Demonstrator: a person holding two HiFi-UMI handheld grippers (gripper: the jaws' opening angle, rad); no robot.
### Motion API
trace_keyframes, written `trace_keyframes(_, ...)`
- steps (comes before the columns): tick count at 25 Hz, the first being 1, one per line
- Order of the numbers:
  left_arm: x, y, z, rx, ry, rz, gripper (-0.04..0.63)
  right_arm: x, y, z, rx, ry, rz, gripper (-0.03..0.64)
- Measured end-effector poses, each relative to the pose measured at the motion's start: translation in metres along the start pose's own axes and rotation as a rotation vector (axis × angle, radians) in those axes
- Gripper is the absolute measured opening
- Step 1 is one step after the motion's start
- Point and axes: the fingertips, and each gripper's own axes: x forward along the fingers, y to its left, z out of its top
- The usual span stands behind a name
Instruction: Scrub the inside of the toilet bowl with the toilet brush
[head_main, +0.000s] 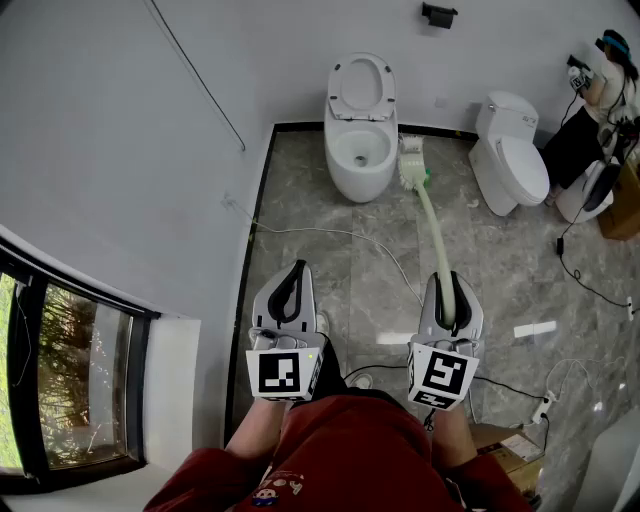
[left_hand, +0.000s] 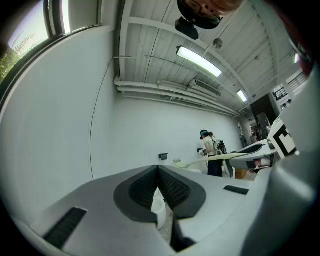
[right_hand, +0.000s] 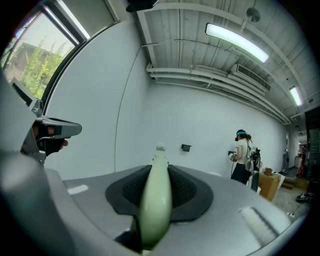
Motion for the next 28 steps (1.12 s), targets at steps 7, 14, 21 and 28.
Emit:
trace_keyframes(7, 0.007, 0.001, -0.003, 0.016, 0.014, 0.0, 0.006, 0.008, 0.001, 0.001, 0.002, 0.001, -0.001, 0.11)
trace_keyframes(14, 0.018, 0.004, -0.015, -0.001, 0.047, -0.016, 0.006, 0.021, 0.004, -0.01, 0.02, 0.035, -0.006, 0.11)
trace_keyframes(21, 0.048, 0.025, -0.028, -0.013, 0.068, -0.017, 0.006, 0.056, 0.019, -0.022, 0.022, 0.095, 0.016, 0.112)
trace_keyframes(28, 0.109, 0.055, -0.042, -0.037, 0.127, -0.036, 0.006, 0.119, 0.034, -0.021, 0.016, 0.144, 0.024, 0.112)
